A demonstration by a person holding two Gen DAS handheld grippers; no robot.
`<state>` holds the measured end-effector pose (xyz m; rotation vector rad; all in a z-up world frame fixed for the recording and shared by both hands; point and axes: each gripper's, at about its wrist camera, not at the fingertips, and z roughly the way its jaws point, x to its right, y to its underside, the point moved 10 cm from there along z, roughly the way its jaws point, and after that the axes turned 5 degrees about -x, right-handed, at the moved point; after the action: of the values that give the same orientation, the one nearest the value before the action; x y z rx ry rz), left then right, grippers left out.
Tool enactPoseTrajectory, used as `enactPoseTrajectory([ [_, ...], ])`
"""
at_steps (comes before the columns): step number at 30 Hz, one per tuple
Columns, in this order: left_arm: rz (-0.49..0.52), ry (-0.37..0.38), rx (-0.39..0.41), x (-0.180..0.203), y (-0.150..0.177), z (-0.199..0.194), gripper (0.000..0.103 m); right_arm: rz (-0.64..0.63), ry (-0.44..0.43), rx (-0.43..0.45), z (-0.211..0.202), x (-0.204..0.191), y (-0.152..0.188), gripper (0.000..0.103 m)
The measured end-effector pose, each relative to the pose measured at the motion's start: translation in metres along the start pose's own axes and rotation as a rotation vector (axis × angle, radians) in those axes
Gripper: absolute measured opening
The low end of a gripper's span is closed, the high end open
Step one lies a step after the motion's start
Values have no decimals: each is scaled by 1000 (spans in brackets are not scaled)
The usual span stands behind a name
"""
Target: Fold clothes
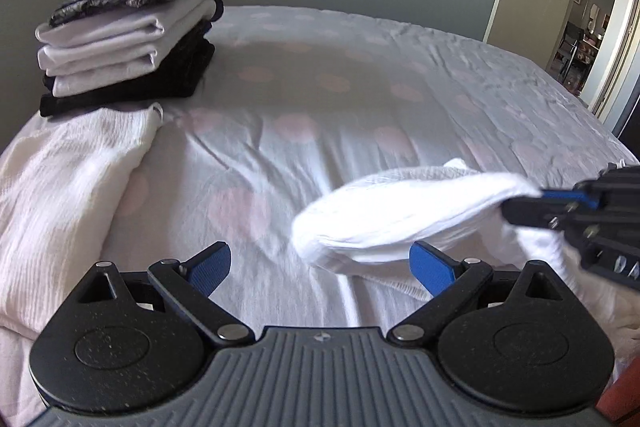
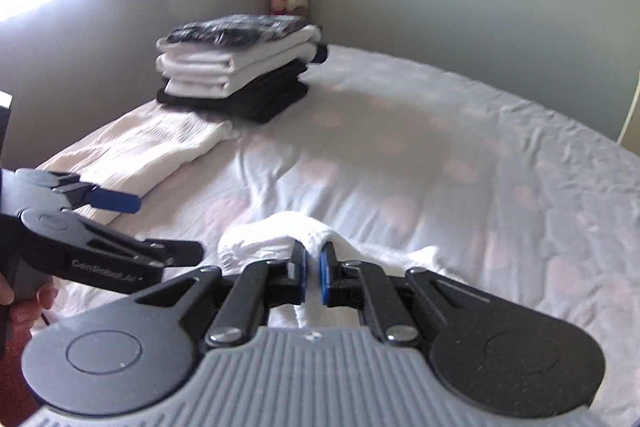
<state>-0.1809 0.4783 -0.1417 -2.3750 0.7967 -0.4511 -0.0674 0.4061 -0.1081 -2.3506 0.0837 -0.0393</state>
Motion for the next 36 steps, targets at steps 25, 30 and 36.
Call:
enactPoseTrajectory([
  [25,29,93,-164,21,25,87,101,289,307,-264,29,145,132,81],
  [30,44,57,-215,16,34,96,56,297,196,-281,53,129,134,37],
  [36,46,49,-198,18,32,85,28,196,138,-233,48,95,122,0],
])
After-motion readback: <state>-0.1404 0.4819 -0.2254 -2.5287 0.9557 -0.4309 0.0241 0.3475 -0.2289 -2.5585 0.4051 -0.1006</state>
